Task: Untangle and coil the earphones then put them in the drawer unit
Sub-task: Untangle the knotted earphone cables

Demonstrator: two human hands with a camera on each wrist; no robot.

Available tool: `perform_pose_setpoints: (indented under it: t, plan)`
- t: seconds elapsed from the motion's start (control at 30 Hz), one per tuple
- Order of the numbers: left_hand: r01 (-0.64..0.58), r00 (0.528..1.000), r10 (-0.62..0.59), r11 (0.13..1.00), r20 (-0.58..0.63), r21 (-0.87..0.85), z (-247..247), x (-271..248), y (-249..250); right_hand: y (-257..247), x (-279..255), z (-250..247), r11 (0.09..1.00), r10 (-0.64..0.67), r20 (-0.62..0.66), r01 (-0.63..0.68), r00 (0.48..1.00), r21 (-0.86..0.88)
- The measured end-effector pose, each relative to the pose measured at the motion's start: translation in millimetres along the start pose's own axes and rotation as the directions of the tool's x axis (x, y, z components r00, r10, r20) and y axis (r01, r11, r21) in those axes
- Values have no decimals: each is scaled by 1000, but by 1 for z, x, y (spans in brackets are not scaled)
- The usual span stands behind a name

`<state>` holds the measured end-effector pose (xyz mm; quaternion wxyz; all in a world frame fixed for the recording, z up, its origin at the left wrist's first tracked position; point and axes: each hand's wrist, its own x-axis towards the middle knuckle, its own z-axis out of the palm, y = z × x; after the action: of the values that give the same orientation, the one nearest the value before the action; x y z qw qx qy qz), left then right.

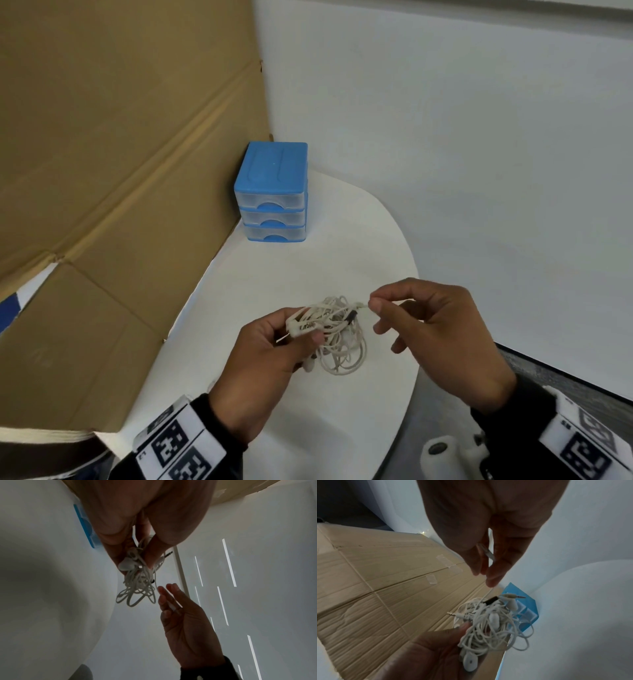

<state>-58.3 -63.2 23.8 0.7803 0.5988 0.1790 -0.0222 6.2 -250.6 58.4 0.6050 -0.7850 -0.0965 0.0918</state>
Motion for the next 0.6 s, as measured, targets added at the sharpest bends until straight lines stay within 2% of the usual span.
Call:
perform_pose_setpoints:
  t: [0.13,0.3,0.47,0.6]
  plan:
    - [-7,999,9,998,42,-63,1,2,3,6,1,1,993,25,58,-18,998,-117]
    - [50,993,-36,992,111,-119,3,0,8,8,1,3,989,-39,54,46,998,-142]
    - [104,972,-65,980,225,-167,3,-2,12,4,-2,0,945,-151,95,172,984,-277]
    - [121,950,-64,978,307,-172,3,-4,11,3,-2,-2,911,-155,169,207,973,-358]
